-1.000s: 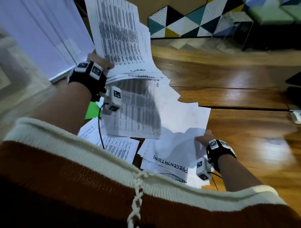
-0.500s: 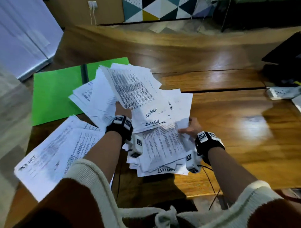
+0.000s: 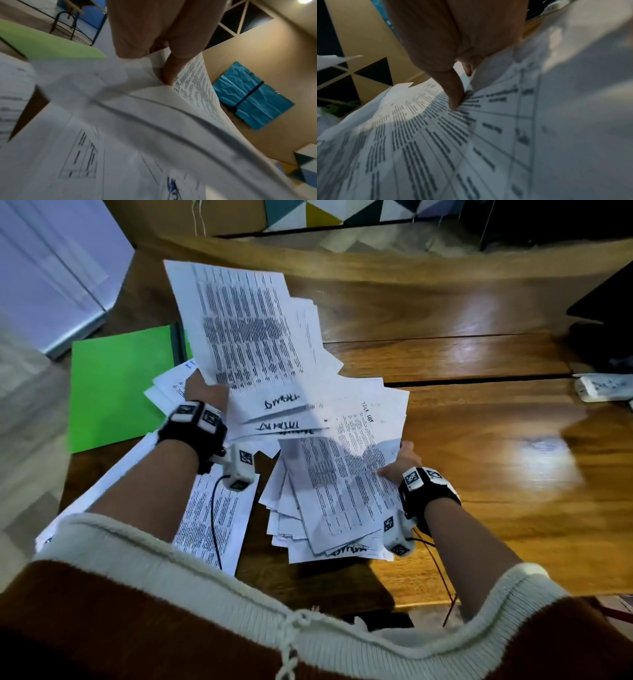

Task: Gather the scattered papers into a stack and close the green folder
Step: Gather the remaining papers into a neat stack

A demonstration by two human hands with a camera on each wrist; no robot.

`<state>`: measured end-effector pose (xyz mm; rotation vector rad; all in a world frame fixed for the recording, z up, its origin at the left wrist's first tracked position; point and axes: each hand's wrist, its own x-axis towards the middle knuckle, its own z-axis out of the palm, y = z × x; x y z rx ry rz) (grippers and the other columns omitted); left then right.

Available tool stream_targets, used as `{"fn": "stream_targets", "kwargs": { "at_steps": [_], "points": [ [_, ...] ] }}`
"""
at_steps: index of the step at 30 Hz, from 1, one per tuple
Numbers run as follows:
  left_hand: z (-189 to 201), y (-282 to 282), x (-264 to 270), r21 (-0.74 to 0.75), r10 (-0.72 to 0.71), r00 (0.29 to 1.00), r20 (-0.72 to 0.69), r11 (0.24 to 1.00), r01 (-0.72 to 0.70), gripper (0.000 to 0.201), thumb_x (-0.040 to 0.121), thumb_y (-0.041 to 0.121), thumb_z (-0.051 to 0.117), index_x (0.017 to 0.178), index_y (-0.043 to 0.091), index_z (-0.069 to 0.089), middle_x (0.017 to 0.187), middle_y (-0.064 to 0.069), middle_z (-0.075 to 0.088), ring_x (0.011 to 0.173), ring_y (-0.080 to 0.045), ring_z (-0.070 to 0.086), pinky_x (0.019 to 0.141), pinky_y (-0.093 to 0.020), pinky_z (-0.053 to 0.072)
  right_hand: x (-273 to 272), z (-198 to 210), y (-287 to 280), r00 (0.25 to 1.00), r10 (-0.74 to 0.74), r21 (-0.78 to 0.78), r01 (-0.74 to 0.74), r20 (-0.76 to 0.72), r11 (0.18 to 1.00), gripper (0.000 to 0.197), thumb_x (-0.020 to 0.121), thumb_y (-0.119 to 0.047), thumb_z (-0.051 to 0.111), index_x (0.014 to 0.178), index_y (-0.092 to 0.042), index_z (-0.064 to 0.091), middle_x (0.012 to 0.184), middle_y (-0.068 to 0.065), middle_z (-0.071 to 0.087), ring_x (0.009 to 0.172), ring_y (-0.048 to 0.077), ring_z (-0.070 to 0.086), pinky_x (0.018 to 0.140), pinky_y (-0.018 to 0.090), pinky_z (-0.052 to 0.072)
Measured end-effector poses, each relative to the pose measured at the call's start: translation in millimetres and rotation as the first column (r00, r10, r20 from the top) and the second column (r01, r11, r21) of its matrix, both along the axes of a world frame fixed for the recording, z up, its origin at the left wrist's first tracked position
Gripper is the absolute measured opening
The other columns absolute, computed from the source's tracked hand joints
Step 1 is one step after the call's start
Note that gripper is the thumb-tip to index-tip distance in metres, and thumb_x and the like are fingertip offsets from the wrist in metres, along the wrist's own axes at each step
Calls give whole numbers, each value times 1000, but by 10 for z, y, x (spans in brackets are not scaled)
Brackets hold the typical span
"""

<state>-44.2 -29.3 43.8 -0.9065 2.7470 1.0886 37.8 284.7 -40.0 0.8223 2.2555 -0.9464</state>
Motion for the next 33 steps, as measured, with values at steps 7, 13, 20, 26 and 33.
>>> {"fn": "stream_targets", "kwargs": {
  "at_steps": [7,13,20,26,33],
  "points": [
    [-210,217,390,195,-181,983,33,966,171,35,81,2,59,116,3,60,118,-20,62,108,-32,59,84,-36,46,-47,-98,64,998,-62,-21,61,-18,998,52,95,-8,44,142,-9,22,128,20,50,110,37,53,91,43,43],
    [-544,541,769,159,-311,929,201,946,282,31,90,10,51,120,3,49,115,-18,59,107,-34,58,85,-38,49,-92,-98,108,992,-124,-24,124,3,992,45,96,-11,39,140,-5,28,133,23,45,120,40,47,101,46,38],
    [-649,786,972,128,-338,896,289,941,314,94,81,19,71,148,11,5,135,-19,40,121,-35,45,96,-42,44,-122,-128,33,971,-234,-138,225,-50,964,68,95,-40,50,144,0,25,144,23,37,128,40,42,105,45,36],
    [-704,927,894,118,-335,869,364,942,314,106,86,46,61,149,7,-15,157,-18,7,144,-38,9,116,-48,16,-81,-72,28,992,-119,-84,116,-38,990,75,90,-42,55,143,0,22,142,24,38,122,40,46,87,42,42],
    [-704,1007,779,113,-323,829,457,945,306,103,85,60,53,151,13,-11,158,-17,-3,145,-37,0,114,-53,15,-120,-46,7,997,-65,-39,66,35,997,85,83,-44,63,144,-5,19,139,24,40,112,41,53,94,52,47]
  ]
}}
